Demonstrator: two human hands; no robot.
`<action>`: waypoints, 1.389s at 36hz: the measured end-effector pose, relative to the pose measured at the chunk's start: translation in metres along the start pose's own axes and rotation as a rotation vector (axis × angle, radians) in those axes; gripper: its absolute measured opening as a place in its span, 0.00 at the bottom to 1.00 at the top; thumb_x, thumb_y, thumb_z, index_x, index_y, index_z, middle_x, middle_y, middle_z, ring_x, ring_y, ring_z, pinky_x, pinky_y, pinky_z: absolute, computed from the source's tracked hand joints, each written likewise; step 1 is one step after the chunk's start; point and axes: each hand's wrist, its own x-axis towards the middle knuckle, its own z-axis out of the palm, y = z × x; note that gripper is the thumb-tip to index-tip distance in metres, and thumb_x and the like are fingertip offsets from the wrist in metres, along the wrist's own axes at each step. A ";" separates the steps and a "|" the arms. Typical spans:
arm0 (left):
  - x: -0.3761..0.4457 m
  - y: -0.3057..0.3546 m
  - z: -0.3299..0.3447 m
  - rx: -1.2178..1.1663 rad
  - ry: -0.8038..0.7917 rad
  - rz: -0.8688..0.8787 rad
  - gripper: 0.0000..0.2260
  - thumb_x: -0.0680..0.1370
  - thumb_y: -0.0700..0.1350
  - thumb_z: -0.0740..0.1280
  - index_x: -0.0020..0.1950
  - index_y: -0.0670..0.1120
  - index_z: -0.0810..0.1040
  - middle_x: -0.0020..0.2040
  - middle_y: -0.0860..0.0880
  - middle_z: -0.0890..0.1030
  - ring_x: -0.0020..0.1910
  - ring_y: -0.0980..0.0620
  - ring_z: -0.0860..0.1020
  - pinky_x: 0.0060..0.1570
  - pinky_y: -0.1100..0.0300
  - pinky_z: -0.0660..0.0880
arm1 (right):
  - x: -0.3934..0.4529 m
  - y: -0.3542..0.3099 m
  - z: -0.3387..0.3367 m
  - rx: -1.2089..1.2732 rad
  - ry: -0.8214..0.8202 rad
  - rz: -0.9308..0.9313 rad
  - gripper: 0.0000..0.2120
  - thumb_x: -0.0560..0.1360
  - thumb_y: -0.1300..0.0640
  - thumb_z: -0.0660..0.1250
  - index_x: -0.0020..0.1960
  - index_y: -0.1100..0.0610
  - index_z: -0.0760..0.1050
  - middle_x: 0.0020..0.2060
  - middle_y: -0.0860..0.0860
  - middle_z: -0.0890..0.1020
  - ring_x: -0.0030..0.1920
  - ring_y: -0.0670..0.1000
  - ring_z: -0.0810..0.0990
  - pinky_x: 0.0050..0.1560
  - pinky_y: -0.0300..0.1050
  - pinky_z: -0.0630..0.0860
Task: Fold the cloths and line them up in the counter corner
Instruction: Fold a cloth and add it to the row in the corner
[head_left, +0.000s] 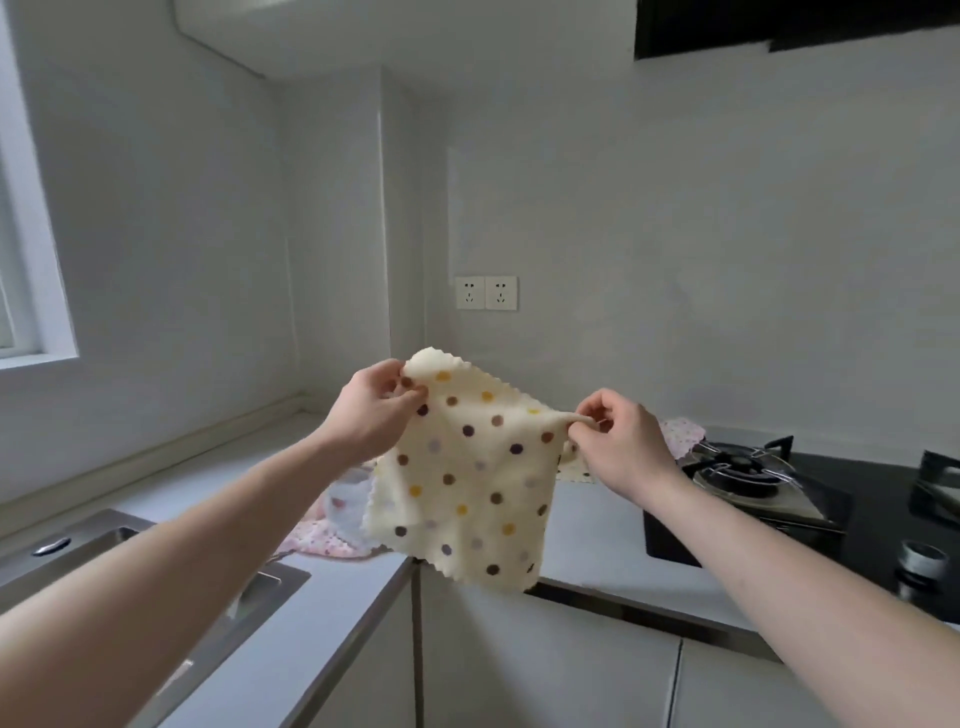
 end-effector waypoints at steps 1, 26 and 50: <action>0.000 0.006 0.001 -0.008 -0.005 0.001 0.08 0.77 0.43 0.67 0.38 0.49 0.74 0.36 0.50 0.79 0.30 0.53 0.69 0.30 0.61 0.66 | -0.001 -0.001 -0.006 -0.001 0.004 0.000 0.02 0.72 0.59 0.67 0.40 0.53 0.76 0.36 0.48 0.82 0.37 0.49 0.77 0.36 0.41 0.71; 0.004 0.026 0.056 -0.003 -0.300 -0.121 0.13 0.70 0.46 0.72 0.34 0.49 0.67 0.29 0.52 0.68 0.30 0.50 0.66 0.36 0.55 0.64 | 0.007 0.028 -0.071 -0.065 -0.195 0.286 0.08 0.70 0.56 0.71 0.48 0.47 0.83 0.45 0.45 0.86 0.50 0.46 0.82 0.47 0.40 0.74; -0.005 -0.018 0.073 0.062 -0.181 0.165 0.06 0.79 0.52 0.70 0.48 0.51 0.78 0.46 0.56 0.84 0.49 0.63 0.81 0.54 0.58 0.79 | -0.006 0.075 -0.071 -0.119 0.065 -0.088 0.06 0.76 0.56 0.73 0.41 0.48 0.81 0.30 0.43 0.80 0.30 0.42 0.72 0.33 0.34 0.67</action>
